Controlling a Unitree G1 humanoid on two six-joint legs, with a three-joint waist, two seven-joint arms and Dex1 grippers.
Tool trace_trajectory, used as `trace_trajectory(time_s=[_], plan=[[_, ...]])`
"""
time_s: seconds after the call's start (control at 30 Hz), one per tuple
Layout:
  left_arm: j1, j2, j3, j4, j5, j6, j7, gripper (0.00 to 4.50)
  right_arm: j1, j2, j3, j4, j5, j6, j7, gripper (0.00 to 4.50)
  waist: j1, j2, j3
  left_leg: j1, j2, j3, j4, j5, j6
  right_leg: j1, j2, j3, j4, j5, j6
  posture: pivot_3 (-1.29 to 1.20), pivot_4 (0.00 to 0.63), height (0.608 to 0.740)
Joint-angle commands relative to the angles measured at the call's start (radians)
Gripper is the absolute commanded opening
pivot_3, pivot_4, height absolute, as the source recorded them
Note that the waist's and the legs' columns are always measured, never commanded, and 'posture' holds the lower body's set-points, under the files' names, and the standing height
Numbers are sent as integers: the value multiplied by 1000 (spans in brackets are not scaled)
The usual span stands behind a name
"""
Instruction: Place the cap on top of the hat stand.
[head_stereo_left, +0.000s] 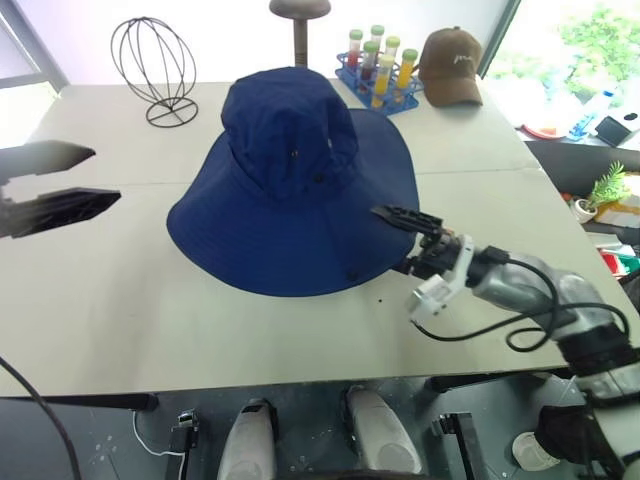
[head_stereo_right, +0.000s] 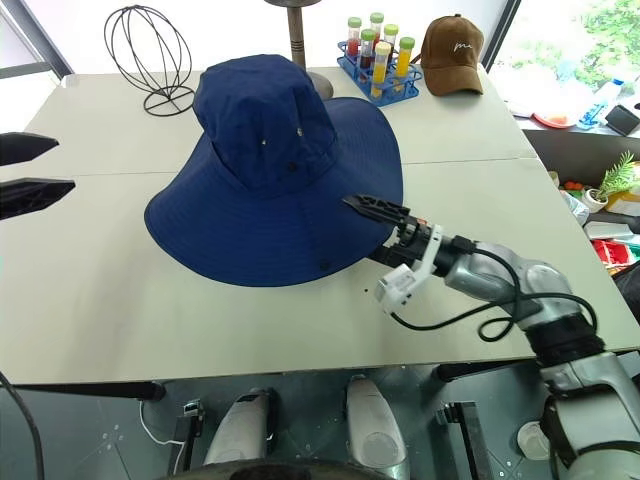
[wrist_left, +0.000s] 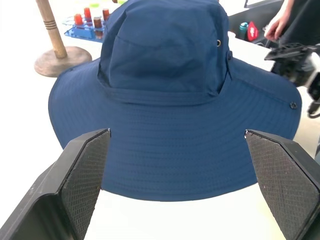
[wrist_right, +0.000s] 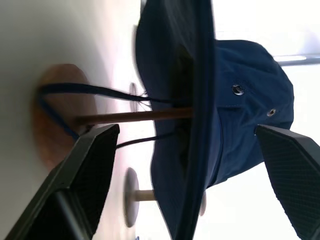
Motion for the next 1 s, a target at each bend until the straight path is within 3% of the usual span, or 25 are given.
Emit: trace_trajectory(time_s=[0.03, 0.17, 0.33, 0.4, 0.5, 0.57, 0.77, 1.0], plan=[[-27, 22, -10, 24, 18, -37, -20, 4500, 55, -113, -59, -17, 154, -49, 76, 4435, 0, 0, 0, 0, 0, 0, 0, 0, 0, 0, 0, 0, 0, 0, 0, 0, 150, 740], [-49, 23, -42, 62, 40, -65, -37, 4500, 131, -282, -40, -14, 502, 29, 307, 4435, -2, 0, 0, 1, 0, 0, 0, 0, 0, 1, 0, 0, 0, -1, -2, 0, 150, 740], [-82, 29, -84, 105, 70, -103, -56, 4500, 201, -475, -98, -103, 1023, 436, 747, 4435, -4, 0, 0, 5, 0, 1, 0, 0, 0, 4, 0, 1, 0, -2, -3, 0, 150, 740], [-93, 38, -95, 125, 85, -117, -72, 4500, 94, -516, -172, -122, 1319, 773, 934, 4435, -6, 2, 1, 6, 1, 1, 0, 0, 0, 5, 0, 1, 1, -1, -2, 0, 150, 740], [-118, 50, -112, 154, 99, -134, -87, 4500, -131, -505, -218, -38, 1531, 1135, 1149, 4435, -4, 5, 3, 8, 1, 2, 0, 0, 0, 6, 0, 2, 1, -1, -3, 0, 150, 740], [-131, 55, -121, 167, 111, -145, -96, 4500, -274, -477, -201, 58, 1520, 1263, 1284, 4435, -1, 5, 3, 9, 2, 2, -1, 0, 0, 6, 1, 1, 1, -2, -3, 0, 150, 740], [-119, 67, -99, 172, 125, -145, -121, 4500, -582, -363, -109, 328, 1269, 1320, 1532, 4435, -1, 6, 3, 6, 3, 5, -1, 0, 1, 4, 0, 0, -1, -4, -5, 0, 150, 740], [-84, 74, -58, 156, 131, -130, -129, 4500, -702, -317, -47, 426, 1249, 1363, 1585, 4435, -2, 11, 7, -1, 3, 5, -2, 0, 1, -5, 1, 0, 1, -2, -1, 0, 150, 740]])
